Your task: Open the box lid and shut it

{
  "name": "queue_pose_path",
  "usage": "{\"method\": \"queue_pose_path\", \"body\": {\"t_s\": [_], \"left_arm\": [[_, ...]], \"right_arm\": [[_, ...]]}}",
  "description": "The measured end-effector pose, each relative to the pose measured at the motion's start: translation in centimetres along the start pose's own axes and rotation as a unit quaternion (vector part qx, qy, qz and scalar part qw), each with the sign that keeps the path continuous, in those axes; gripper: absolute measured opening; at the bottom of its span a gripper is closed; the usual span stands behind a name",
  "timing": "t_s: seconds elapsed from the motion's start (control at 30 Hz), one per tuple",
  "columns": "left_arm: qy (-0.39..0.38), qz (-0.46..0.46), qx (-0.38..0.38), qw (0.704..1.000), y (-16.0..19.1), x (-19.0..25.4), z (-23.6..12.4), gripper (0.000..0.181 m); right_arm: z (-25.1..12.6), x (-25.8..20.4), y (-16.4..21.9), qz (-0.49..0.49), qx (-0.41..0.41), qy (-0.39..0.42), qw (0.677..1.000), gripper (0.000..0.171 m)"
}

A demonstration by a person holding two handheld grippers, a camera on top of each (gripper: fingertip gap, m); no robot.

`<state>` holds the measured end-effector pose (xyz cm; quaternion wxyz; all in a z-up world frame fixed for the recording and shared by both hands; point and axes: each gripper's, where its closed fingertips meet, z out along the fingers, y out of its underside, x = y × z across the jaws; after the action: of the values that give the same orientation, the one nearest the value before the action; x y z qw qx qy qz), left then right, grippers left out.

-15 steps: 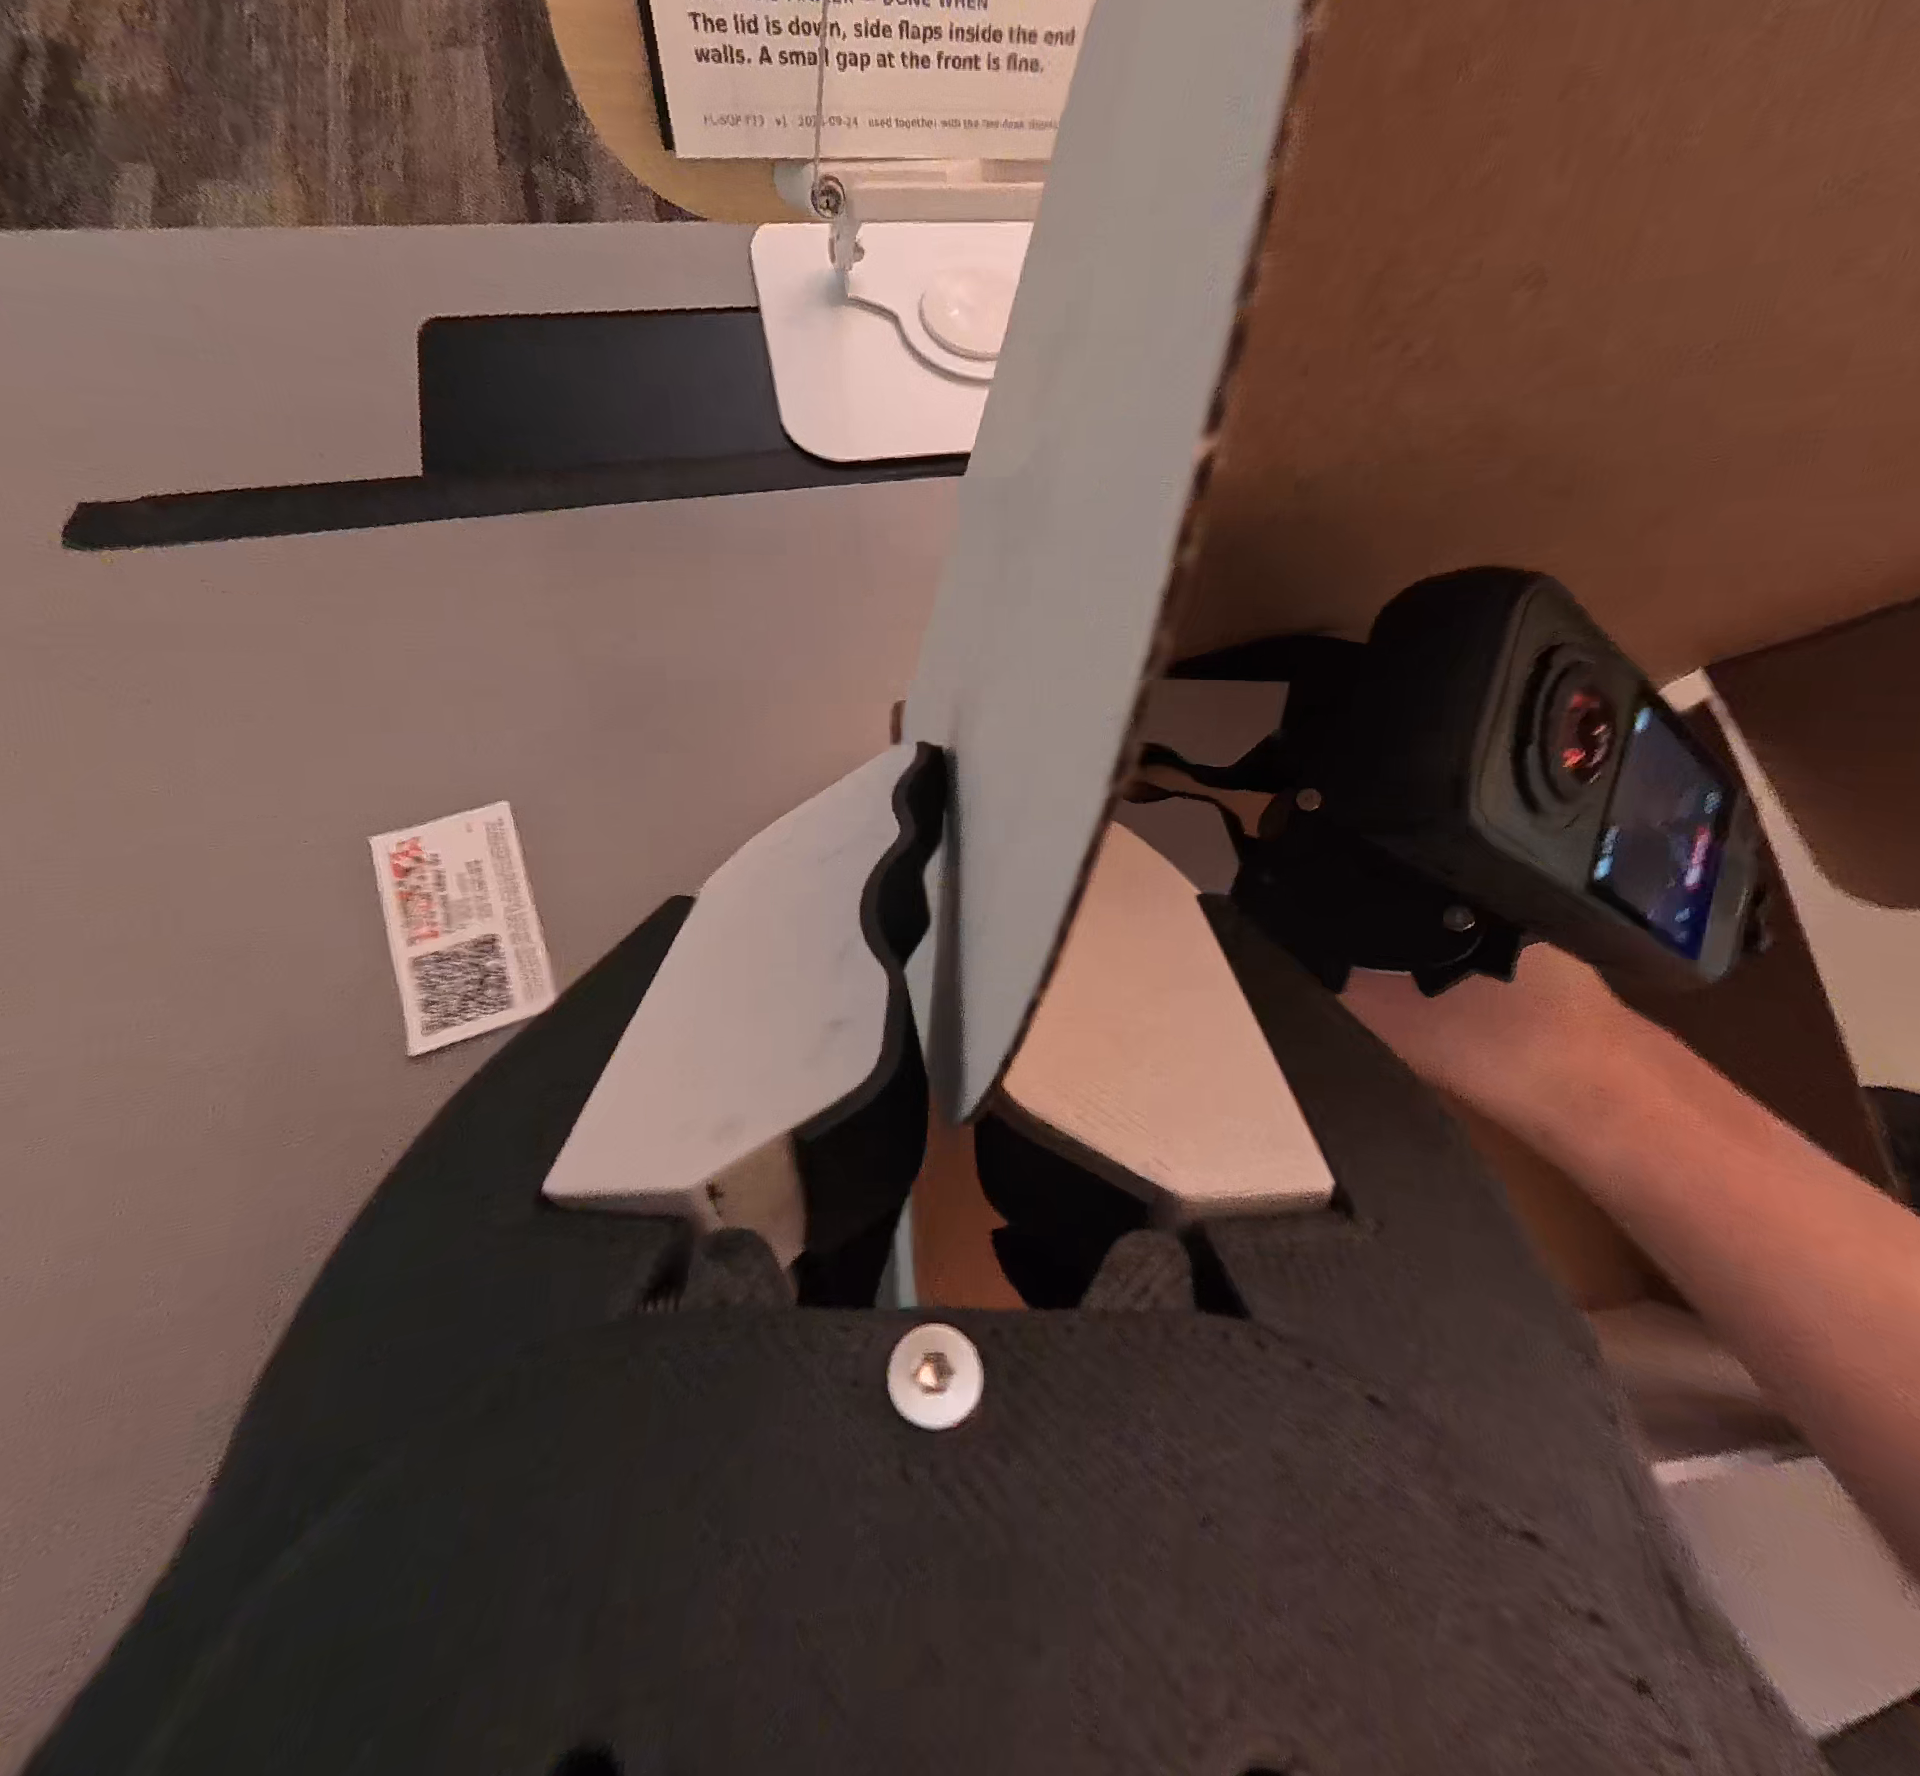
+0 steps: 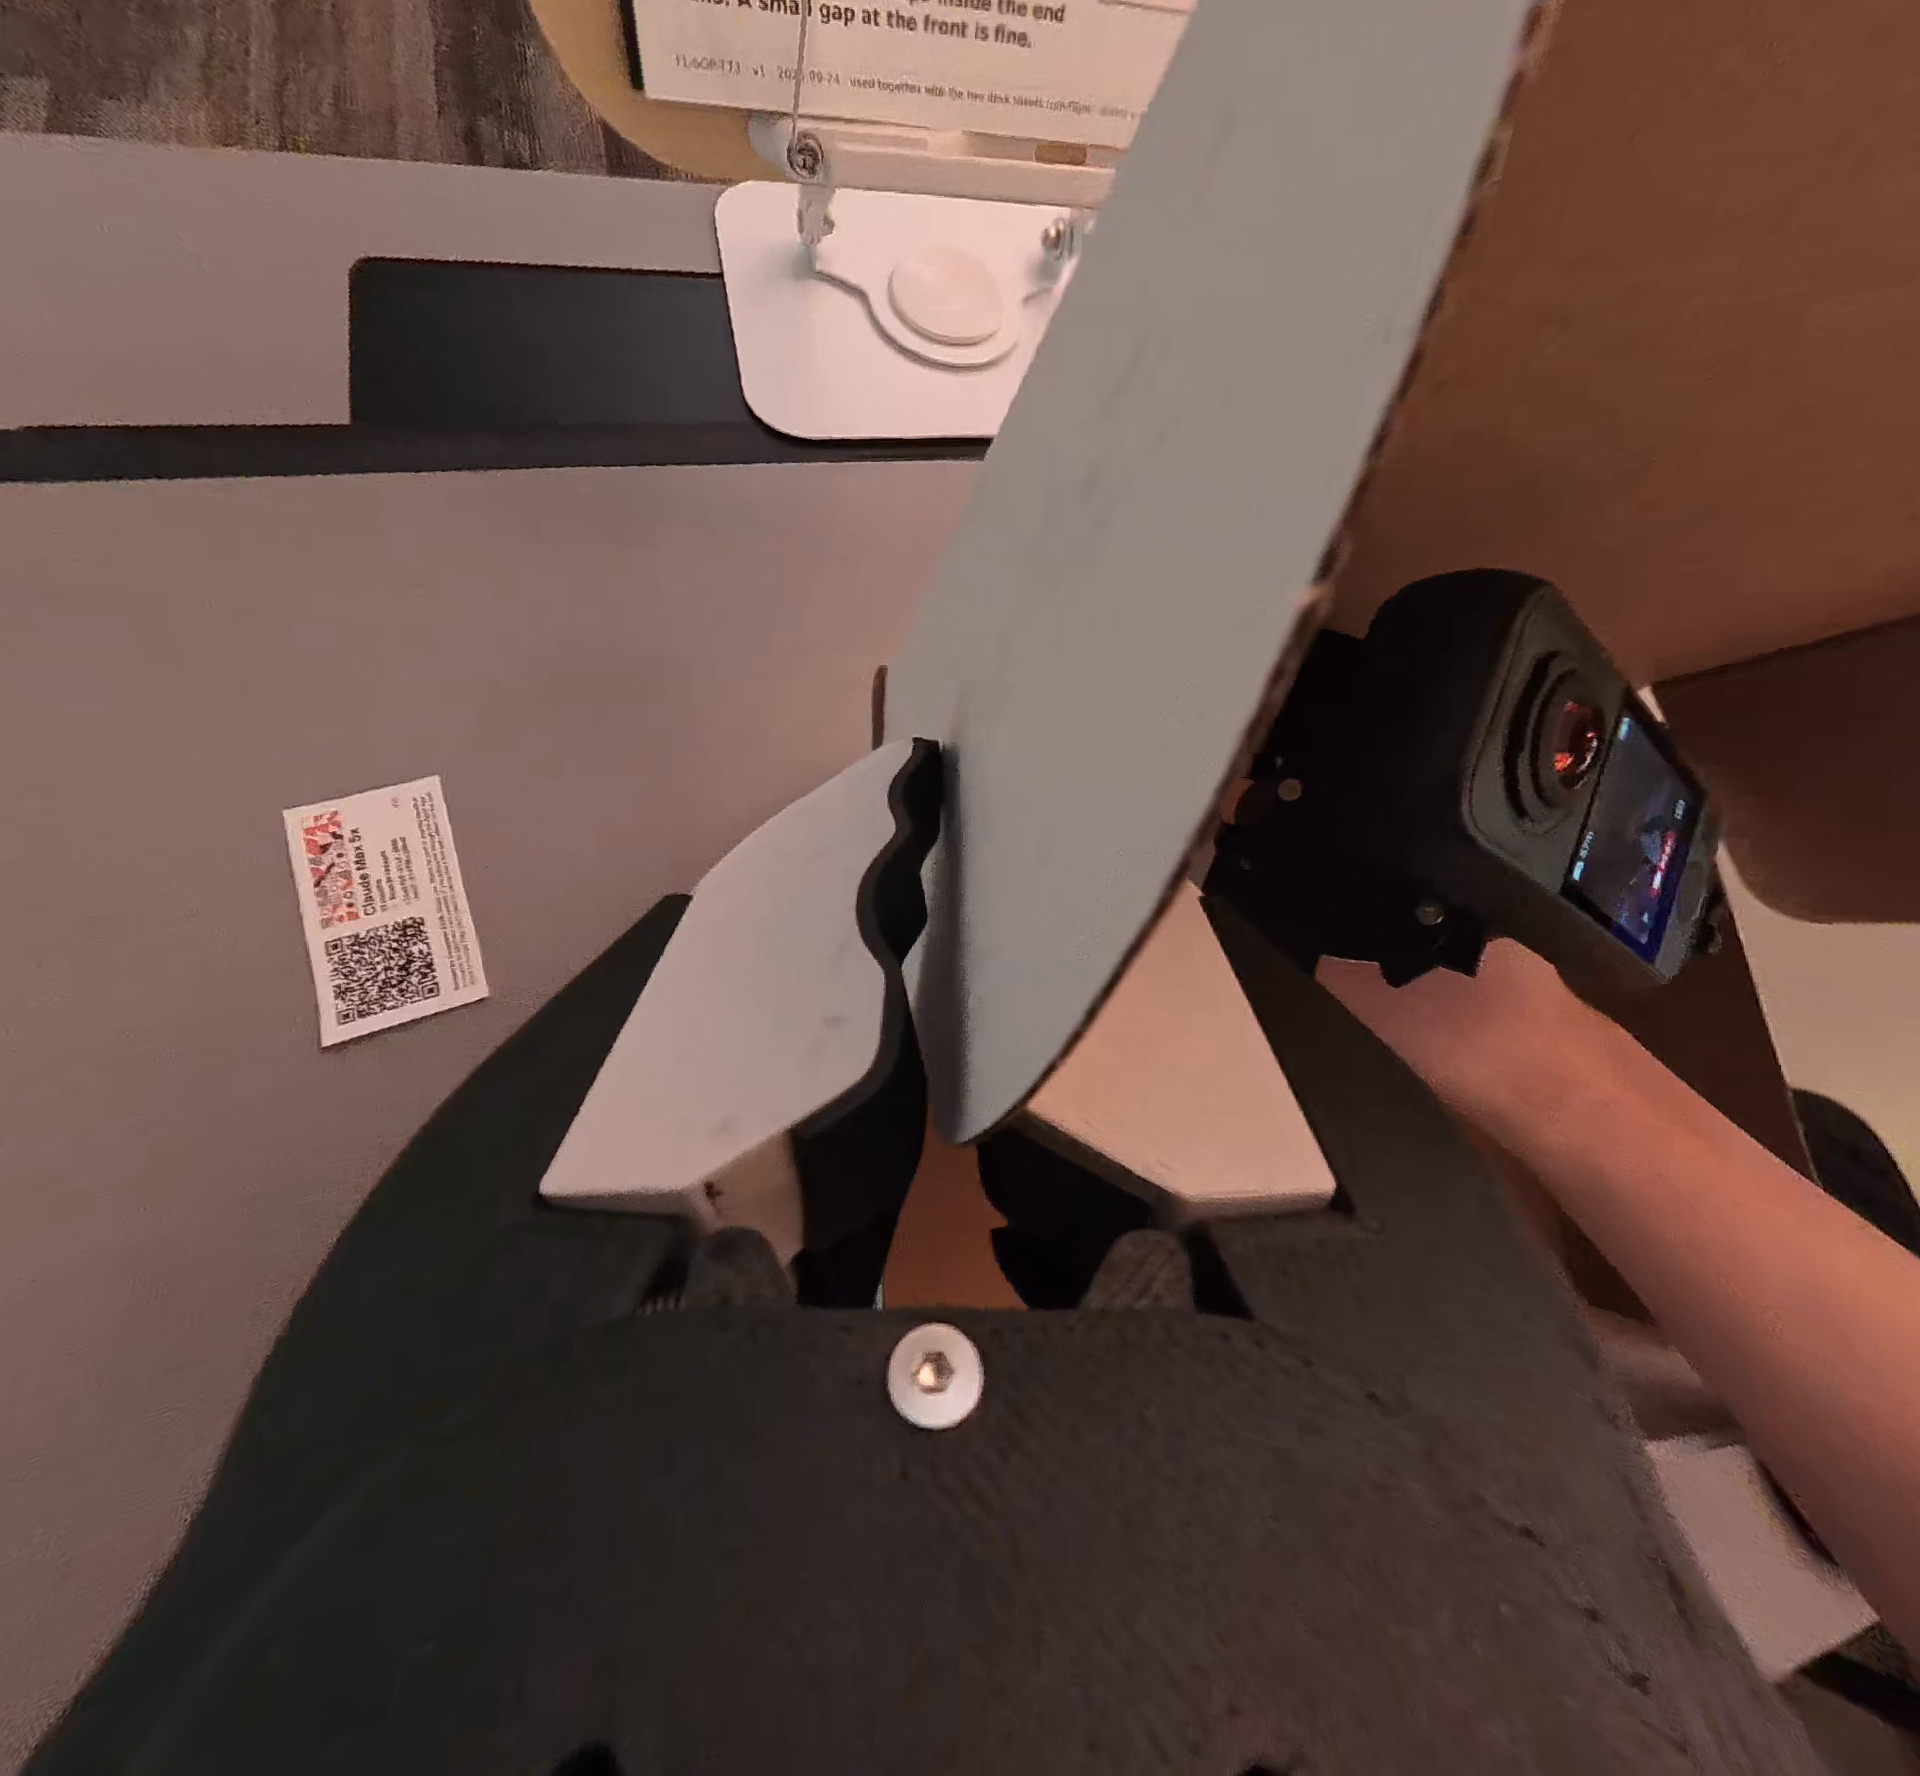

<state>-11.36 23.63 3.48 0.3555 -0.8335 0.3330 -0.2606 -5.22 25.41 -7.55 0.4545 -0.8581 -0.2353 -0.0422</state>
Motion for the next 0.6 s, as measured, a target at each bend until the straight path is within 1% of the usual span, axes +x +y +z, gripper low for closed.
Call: {"method": "queue_pose_path", "body": {"t_s": [0.07, 0.23, 0.33, 0.4, 0.47, 0.5, 0.6], "left_arm": [[0.01, -0.015, 0.016, 1.0, 0.3, 0.2, -0.1, 0.006], [-0.011, -0.002, 0.067, 0.998, 0.8, -0.3, 0.2, 0.003], [0.005, -0.009, 0.075, 0.997, 0.9, 0.0, 0.5, 0.004], [0.009, -0.01, 0.071, 0.997, 1.0, 0.2, 0.5, 0.004], [0.007, -0.007, 0.072, 0.997, 1.1, 0.2, 0.5, 0.004], [0.009, -0.006, 0.069, 0.998, 1.4, 0.4, 0.6, 0.005], [0.027, 0.0, 0.057, 0.998, 2.4, 1.1, 0.7, 0.019]], "right_arm": [[0.0, -0.1, 0.0, -0.004, 0.003, 0.004, 1.0, 0.005], [-0.1, 0.0, 0.0, -0.028, -0.002, 0.021, 0.999, 0.006], [-0.6, 0.1, 0.0, -0.066, -0.019, 0.038, 0.997, 0.009], [-1.9, 0.1, -0.2, -0.082, -0.025, 0.053, 0.995, 0.009], [-4.5, -0.5, -1.2, -0.103, -0.01, 0.067, 0.992, 0.013], [-6.4, -1.1, -2.1, -0.103, 0.012, 0.074, 0.992, 0.015], [-14.3, -4.8, -4.6, -0.061, 0.104, 0.044, 0.992, 0.02]]}}
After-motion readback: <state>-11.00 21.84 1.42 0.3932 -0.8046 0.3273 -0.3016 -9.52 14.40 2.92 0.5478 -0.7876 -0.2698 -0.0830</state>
